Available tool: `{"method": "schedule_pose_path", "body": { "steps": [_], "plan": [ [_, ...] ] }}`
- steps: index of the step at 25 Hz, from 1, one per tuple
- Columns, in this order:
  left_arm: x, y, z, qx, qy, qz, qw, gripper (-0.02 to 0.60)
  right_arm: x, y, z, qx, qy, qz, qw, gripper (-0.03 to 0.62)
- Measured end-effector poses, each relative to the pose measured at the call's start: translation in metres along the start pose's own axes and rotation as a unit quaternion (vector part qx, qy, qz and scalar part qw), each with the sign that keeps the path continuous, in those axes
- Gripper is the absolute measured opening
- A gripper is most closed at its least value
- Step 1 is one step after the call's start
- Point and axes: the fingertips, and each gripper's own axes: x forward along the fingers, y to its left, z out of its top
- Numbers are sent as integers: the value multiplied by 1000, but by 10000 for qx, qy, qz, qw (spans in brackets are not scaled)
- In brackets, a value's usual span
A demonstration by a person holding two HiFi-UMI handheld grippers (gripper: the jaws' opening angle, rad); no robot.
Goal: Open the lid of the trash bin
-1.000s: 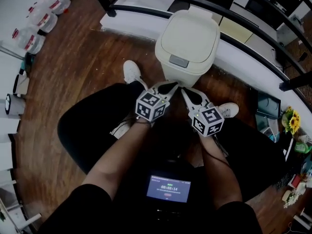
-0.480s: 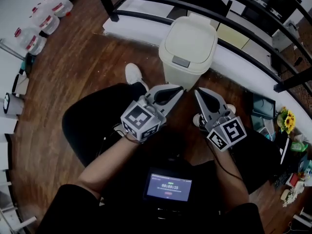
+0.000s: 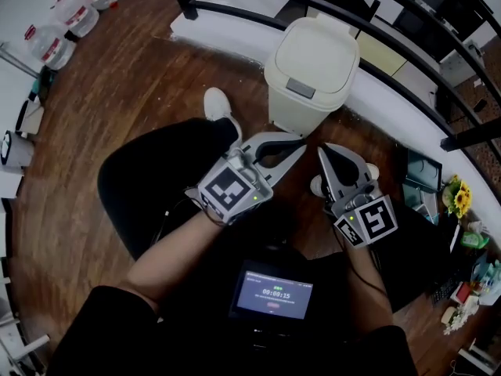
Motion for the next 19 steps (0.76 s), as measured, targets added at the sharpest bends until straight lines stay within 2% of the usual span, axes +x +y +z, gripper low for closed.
{"method": "schedule_pose_path", "body": {
  "steps": [9, 19],
  "plan": [
    [-1, 8, -17, -42, 76, 43, 10000, 32, 2, 0, -14, 104, 44, -43, 9999, 17],
    [4, 3, -17, -98, 81, -11, 9999, 32, -4, -6, -14, 131, 6, -146, 9998, 17]
  ]
}}
